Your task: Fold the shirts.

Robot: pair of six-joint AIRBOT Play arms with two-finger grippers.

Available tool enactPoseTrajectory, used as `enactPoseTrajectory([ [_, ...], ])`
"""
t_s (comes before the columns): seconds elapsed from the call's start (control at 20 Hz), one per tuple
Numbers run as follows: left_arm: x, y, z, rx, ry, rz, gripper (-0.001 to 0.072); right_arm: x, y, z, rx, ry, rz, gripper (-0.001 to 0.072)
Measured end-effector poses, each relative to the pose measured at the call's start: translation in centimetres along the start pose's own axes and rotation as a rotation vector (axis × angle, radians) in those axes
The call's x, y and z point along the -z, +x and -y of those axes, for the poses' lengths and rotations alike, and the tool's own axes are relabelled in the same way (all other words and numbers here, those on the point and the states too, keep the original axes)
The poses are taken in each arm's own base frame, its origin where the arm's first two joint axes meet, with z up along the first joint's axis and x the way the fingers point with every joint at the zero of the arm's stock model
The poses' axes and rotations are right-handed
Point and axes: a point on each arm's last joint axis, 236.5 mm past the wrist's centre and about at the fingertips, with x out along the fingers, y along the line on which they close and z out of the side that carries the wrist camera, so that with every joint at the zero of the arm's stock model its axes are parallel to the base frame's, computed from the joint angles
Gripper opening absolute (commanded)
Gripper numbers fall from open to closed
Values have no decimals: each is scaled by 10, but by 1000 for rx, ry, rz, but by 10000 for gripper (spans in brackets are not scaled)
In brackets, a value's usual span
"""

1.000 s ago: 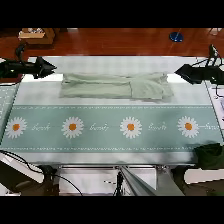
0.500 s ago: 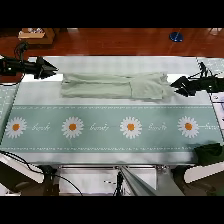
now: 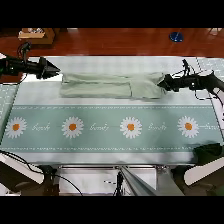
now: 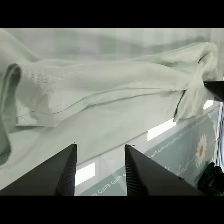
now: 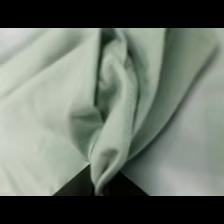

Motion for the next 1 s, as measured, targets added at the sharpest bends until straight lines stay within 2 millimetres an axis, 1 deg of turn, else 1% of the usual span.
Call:
enactPoseTrajectory([
  [0.1,0,3,7,8,8,-3,290,-13,-17,-23,-21,-61,28,29],
  [0.15,1,5,12,11,15,-5,259,-18,-29,-35,-23,-97,42,29],
  [0.2,2,8,20,18,23,-12,117,-22,-42,-46,-13,-131,52,28],
  [0.3,7,18,40,33,49,-34,109,-23,-66,-59,25,-188,54,28],
  [0.35,12,27,51,38,64,-51,86,-20,-76,-65,41,-212,46,28],
  [0.4,17,36,64,45,73,-72,24,-15,-86,-70,58,-231,34,28],
  [0.45,24,46,78,58,93,-97,24,-10,-95,-73,79,-248,18,28],
  [0.55,42,71,105,78,125,-154,24,1,-110,-79,103,-268,-11,28],
  [0.65,64,95,133,102,161,-217,23,12,-121,-84,121,-281,-46,28],
  [0.8,104,130,171,127,209,-317,23,23,-134,-90,136,-290,-72,28],
  [0.9,129,152,190,133,224,-365,23,27,-140,-94,140,-289,-77,28],
  [1.0,153,174,204,131,227,-400,23,31,-146,-98,143,-292,-82,28],
])
